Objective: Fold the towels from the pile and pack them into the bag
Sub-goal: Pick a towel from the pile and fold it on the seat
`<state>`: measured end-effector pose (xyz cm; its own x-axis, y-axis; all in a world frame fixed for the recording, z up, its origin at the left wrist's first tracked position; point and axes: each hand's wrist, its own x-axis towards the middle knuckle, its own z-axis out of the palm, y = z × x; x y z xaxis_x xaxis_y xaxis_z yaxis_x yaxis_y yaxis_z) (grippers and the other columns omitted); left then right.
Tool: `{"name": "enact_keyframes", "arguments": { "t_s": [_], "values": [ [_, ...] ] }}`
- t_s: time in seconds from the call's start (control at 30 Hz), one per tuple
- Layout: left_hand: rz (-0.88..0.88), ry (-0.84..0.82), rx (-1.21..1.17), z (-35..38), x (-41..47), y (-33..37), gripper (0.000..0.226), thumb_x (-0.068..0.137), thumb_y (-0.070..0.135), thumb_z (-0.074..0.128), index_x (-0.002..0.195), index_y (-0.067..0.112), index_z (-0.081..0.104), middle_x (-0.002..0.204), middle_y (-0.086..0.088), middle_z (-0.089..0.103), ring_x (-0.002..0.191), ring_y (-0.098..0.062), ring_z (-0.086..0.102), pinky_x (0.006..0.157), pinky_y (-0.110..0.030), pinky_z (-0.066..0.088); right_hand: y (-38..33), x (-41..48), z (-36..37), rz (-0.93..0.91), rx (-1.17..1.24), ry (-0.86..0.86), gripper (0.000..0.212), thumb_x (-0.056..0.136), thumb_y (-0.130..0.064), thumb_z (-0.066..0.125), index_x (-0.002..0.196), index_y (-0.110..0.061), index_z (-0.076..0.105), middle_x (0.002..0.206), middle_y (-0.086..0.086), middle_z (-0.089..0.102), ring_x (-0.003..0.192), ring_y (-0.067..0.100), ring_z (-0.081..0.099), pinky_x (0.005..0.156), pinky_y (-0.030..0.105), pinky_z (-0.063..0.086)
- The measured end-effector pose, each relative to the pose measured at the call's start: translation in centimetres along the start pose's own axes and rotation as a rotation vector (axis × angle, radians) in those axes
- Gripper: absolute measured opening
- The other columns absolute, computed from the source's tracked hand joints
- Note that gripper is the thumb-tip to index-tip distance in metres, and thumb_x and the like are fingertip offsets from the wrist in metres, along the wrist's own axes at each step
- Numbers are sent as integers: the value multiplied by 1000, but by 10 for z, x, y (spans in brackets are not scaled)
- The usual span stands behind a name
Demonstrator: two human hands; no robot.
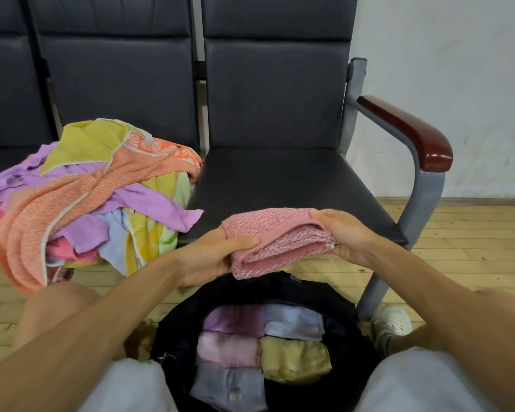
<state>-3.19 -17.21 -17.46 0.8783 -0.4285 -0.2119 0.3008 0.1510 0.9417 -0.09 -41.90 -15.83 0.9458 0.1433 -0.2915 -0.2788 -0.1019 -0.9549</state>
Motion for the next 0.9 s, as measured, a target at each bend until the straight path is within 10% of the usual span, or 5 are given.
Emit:
{"name": "enact_keyframes", "arguments": {
  "t_s": [0.3, 0.63, 0.9],
  "values": [
    [-121, 6, 204, 4, 2, -23, 30, 88, -9, 57, 110, 9, 65, 108, -9, 71, 98, -20, 66, 94, -36, 51, 33, -19, -33, 187, -12, -405, 56, 76, -6, 74, 129, 1, 56, 130, 20, 61, 116, 31, 61, 97, 38, 53],
    [-425, 6, 349, -12, 36, -163, 77, 67, 12, 69, 138, 22, 41, 118, -24, 59, 108, -30, 60, 95, -48, 49, 166, 9, -33, 516, 3, -77, 36, 88, 14, 58, 117, -6, 61, 110, 12, 67, 100, 29, 64, 88, 45, 54],
    [-597, 56, 397, -9, 56, -262, 29, 87, -12, 57, 103, 11, 55, 83, -3, 63, 62, -4, 63, 54, -16, 51, 294, 26, -30, 654, -410, 130, 17, 84, -3, 70, 94, -9, 57, 90, 13, 57, 74, 25, 55, 76, 40, 53]
  ]
}}
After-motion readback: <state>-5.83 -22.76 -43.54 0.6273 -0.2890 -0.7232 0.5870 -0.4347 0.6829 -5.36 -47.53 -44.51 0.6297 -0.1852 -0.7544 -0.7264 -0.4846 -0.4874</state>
